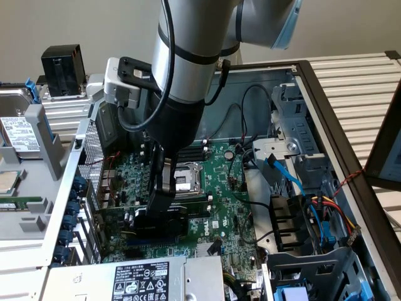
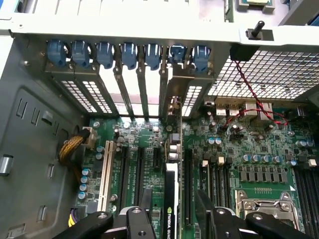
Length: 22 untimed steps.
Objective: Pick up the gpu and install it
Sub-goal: 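Insert the gpu into the slot, then press down on the gpu until it lock into place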
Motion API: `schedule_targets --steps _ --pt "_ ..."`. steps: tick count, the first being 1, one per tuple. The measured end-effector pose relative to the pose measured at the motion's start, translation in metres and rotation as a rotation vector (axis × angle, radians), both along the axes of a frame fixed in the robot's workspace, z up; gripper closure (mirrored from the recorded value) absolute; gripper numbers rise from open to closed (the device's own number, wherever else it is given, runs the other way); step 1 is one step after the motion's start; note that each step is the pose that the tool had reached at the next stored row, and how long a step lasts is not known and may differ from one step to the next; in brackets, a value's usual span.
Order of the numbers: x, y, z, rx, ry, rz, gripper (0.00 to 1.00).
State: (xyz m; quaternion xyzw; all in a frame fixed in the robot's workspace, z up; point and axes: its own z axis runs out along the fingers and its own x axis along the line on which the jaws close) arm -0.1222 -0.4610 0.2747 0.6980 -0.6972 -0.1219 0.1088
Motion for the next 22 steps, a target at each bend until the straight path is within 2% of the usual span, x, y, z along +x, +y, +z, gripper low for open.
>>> schedule_targets --steps 11,12,13,15,16,19,22 --pt "0.0000 0.0000 0.0000 0.0000 0.0001 0.000 0.53" --pt "0.0000 0.0000 0.0000 0.0000 0.0000 0.000 0.62" --pt "0.0000 0.0000 0.0000 0.0000 0.0000 0.000 0.62" --pt "0.0000 0.0000 0.0000 0.0000 0.0000 0.000 0.74" --pt "-0.0001 0.0000 0.0000 0.0000 0.0000 0.000 0.74" --pt "-0.0020 0.0000 0.0007 -0.0003 0.0002 -0.002 0.89" --pt "-0.0057 0.0000 0.0017 -0.0001 -0.0040 -0.003 0.89"
